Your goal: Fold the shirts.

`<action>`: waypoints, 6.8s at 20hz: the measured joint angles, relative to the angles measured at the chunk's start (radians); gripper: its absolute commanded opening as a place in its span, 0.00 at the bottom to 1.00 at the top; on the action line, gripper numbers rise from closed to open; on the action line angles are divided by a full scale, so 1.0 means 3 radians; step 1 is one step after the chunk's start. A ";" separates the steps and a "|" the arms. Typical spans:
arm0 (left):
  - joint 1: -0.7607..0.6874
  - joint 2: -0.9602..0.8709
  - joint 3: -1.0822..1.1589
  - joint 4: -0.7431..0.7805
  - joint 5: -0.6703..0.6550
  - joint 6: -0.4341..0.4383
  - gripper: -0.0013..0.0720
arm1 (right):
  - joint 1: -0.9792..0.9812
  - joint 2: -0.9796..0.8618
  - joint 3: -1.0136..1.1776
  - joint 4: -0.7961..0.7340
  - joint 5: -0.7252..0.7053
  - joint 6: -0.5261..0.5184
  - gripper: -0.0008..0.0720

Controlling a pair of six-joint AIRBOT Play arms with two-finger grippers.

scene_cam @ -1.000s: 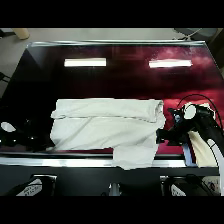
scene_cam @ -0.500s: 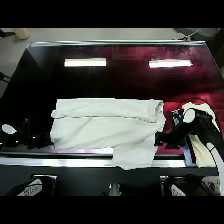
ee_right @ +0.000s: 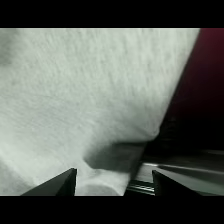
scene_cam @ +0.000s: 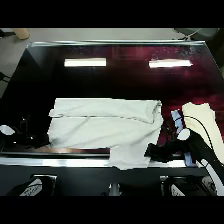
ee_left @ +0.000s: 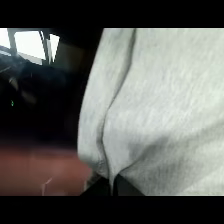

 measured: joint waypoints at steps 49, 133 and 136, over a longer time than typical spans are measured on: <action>-0.0820 -0.1698 0.3222 -0.0501 -0.0445 -0.0624 0.90 | -0.0385 -0.2674 0.3141 0.0223 0.0234 0.0050 0.06; -0.1233 -0.0192 0.2871 -0.0048 0.0367 -0.0676 0.05 | -0.1710 -0.1272 0.3956 0.0548 0.0481 0.0268 0.05; -0.1232 -0.0192 0.2871 -0.0048 0.0371 -0.0676 0.05 | -0.2214 -0.1161 0.4017 0.0473 0.0757 0.0296 0.05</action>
